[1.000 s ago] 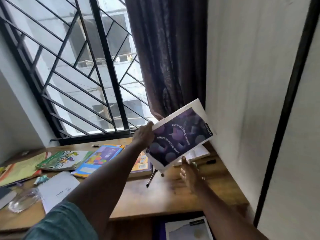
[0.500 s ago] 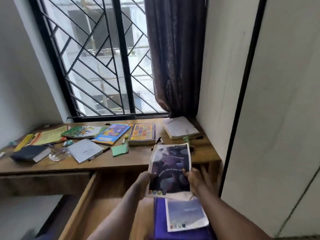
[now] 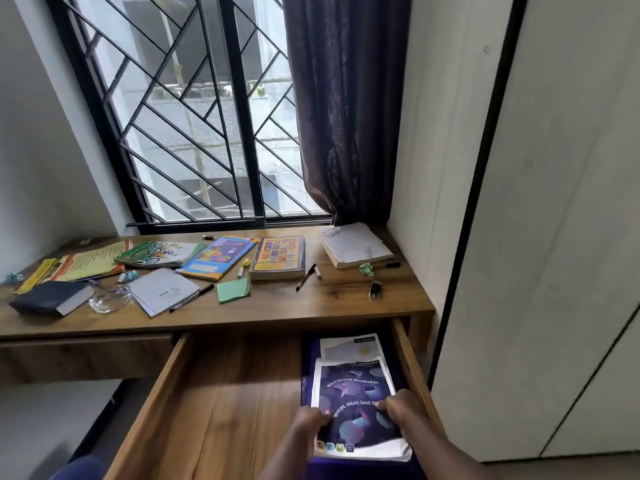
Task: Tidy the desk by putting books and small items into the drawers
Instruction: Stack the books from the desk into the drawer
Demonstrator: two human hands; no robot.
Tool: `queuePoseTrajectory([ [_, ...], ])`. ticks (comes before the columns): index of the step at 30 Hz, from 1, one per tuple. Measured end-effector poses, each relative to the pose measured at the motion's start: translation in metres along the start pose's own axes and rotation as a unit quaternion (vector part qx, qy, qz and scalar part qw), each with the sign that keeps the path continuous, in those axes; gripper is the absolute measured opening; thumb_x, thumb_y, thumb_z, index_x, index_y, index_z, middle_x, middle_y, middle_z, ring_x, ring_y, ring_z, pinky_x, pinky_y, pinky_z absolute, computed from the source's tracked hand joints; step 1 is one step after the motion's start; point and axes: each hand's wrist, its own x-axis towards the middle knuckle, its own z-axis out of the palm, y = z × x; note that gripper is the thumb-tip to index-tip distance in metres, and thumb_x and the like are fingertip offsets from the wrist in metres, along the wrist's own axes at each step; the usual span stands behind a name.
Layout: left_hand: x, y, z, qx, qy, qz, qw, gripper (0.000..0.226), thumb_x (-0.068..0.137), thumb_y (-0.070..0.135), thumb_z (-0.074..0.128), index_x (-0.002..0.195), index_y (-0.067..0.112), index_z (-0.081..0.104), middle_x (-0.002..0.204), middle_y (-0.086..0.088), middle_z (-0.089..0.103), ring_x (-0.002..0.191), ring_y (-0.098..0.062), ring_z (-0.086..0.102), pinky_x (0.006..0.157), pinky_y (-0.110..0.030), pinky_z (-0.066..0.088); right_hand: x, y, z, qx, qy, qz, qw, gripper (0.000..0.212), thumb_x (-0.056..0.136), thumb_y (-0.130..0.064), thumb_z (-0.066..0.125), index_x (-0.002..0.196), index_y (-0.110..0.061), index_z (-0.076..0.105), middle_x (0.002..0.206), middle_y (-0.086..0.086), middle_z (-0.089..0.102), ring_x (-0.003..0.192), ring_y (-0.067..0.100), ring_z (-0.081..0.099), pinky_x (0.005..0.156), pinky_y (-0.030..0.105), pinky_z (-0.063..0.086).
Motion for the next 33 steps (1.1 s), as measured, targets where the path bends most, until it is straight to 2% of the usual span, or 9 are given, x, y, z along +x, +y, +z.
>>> queuePoseTrajectory([
  [3,0.012,0.008,0.010,-0.009,0.020,-0.001,1.000,0.026,0.090,0.000,0.058,0.112,-0.014,0.058,0.096,-0.016,0.055,0.087,-0.019,0.050,0.065,-0.027,0.038,0.013,-0.013,-0.007,-0.053,0.002,-0.022,0.998,0.025,0.083,-0.005,0.064,0.060,-0.007,0.053,0.064,0.007,0.060,0.057,0.016,0.057,0.040,0.016,0.034],
  [5,0.015,0.015,0.015,0.002,0.020,-0.022,1.000,0.032,0.091,0.000,0.057,0.118,-0.016,0.054,0.097,-0.015,0.054,0.083,-0.021,0.051,0.072,-0.030,0.036,0.022,-0.020,-0.008,-0.101,0.007,-0.043,0.994,0.008,0.082,-0.007,0.061,0.085,-0.001,0.066,0.091,0.014,0.069,0.084,0.023,0.067,0.055,0.017,0.039],
  [7,0.026,0.022,0.024,0.010,0.031,-0.040,0.999,0.035,0.092,0.004,0.057,0.122,-0.014,0.053,0.104,-0.015,0.057,0.085,-0.022,0.057,0.073,-0.030,0.038,0.038,-0.023,-0.008,-0.144,0.010,-0.047,0.988,0.027,0.084,-0.008,0.058,0.108,0.002,0.065,0.111,0.016,0.068,0.103,0.026,0.065,0.065,0.021,0.039],
  [10,0.040,0.029,0.031,0.056,0.091,-0.038,0.994,0.041,0.095,0.019,0.053,0.131,-0.001,0.051,0.127,-0.012,0.059,0.109,-0.021,0.061,0.084,-0.027,0.048,0.047,-0.030,-0.010,-0.195,0.010,-0.052,0.979,0.031,0.088,-0.010,0.056,0.116,0.001,0.062,0.120,0.016,0.065,0.111,0.026,0.063,0.076,0.024,0.046],
  [14,0.061,0.025,0.034,0.084,0.167,-0.022,0.982,0.049,0.093,0.033,0.051,0.136,0.009,0.049,0.141,-0.013,0.050,0.131,-0.026,0.047,0.108,-0.027,0.039,0.064,-0.031,-0.001,-0.216,0.033,-0.063,0.974,0.032,0.097,-0.010,0.043,0.126,-0.001,0.054,0.128,0.012,0.060,0.117,0.022,0.059,0.087,0.023,0.047],
  [19,0.062,0.017,0.058,0.103,0.160,-0.012,0.982,0.044,0.097,0.034,0.040,0.134,0.010,0.048,0.141,-0.012,0.047,0.131,-0.026,0.045,0.104,-0.025,0.038,0.072,-0.022,0.008,-0.224,0.044,-0.082,0.970,0.039,0.100,-0.013,0.039,0.138,-0.004,0.040,0.137,0.009,0.051,0.126,0.018,0.051,0.094,0.020,0.043],
  [23,0.066,0.015,0.058,0.116,0.219,0.022,0.968,0.047,0.101,0.041,0.031,0.137,0.012,0.041,0.143,-0.011,0.042,0.135,-0.021,0.039,0.107,-0.021,0.031,0.078,-0.027,0.019,-0.235,0.059,-0.060,0.968,0.043,0.101,-0.021,0.030,0.141,-0.009,0.038,0.143,0.015,0.040,0.131,0.027,0.041,0.104,0.032,0.039],
  [27,0.071,0.036,0.043,0.175,0.211,0.014,0.962,0.040,0.095,0.028,0.046,0.132,0.013,0.048,0.139,-0.009,0.045,0.130,-0.021,0.045,0.104,-0.023,0.037,0.073,-0.058,0.027,-0.285,0.049,-0.007,0.957,0.058,0.094,-0.046,0.044,0.140,-0.012,0.041,0.142,0.017,0.032,0.130,0.031,0.037,0.107,0.039,0.036],
  [33,0.088,0.115,-0.028,0.184,0.222,0.079,0.954,0.036,0.089,0.011,0.051,0.123,0.014,0.062,0.127,-0.009,0.059,0.119,-0.019,0.056,0.101,-0.023,0.040,0.093,-0.123,0.050,-0.269,0.102,-0.119,0.950,0.033,0.096,-0.016,0.037,0.123,-0.006,0.052,0.130,0.017,0.045,0.115,0.032,0.053,0.093,0.039,0.048],
])
